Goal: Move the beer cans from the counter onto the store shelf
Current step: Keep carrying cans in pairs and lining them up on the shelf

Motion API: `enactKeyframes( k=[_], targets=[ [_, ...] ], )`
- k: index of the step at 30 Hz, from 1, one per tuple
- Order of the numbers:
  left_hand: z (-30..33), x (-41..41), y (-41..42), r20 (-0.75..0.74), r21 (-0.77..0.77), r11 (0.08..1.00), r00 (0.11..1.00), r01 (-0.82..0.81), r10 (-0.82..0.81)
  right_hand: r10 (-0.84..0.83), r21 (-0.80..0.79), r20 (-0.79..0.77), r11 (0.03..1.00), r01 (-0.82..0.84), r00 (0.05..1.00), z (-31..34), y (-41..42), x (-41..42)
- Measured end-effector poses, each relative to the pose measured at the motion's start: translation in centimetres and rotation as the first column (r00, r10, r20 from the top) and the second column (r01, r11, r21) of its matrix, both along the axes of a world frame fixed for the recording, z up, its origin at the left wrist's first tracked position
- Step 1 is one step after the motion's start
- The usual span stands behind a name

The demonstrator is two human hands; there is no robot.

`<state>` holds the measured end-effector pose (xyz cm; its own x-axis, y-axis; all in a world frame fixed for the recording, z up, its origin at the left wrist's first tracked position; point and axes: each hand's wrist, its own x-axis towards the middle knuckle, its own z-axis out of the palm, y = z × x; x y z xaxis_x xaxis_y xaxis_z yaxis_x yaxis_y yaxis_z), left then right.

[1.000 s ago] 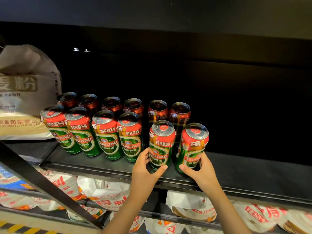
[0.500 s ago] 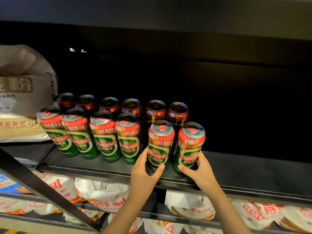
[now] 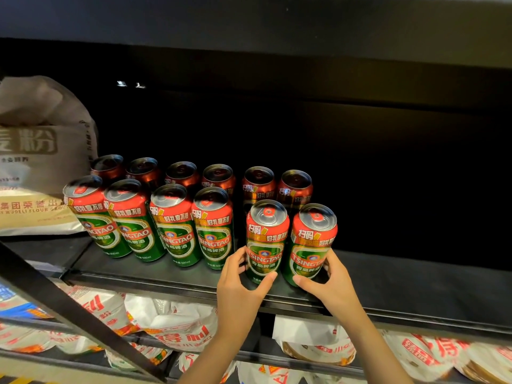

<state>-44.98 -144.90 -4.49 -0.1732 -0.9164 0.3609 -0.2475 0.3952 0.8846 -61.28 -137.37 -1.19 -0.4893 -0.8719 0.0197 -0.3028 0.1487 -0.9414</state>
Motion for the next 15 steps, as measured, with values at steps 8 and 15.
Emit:
enactKeyframes(
  k=[8, 15],
  targets=[
    [-0.1, 0.2, 0.1, 0.025, -0.007, 1.0, 1.0, 0.0, 0.001, 0.023, -0.012, -0.026, 1.0, -0.024, 0.999, 0.3, 0.1, 0.5],
    [-0.2, 0.5, 0.2, 0.015, -0.046, 0.999, 1.0, -0.006, 0.007, 0.032, 0.016, -0.018, 0.999, -0.032, 0.999, 0.7, 0.2, 1.1]
  ],
)
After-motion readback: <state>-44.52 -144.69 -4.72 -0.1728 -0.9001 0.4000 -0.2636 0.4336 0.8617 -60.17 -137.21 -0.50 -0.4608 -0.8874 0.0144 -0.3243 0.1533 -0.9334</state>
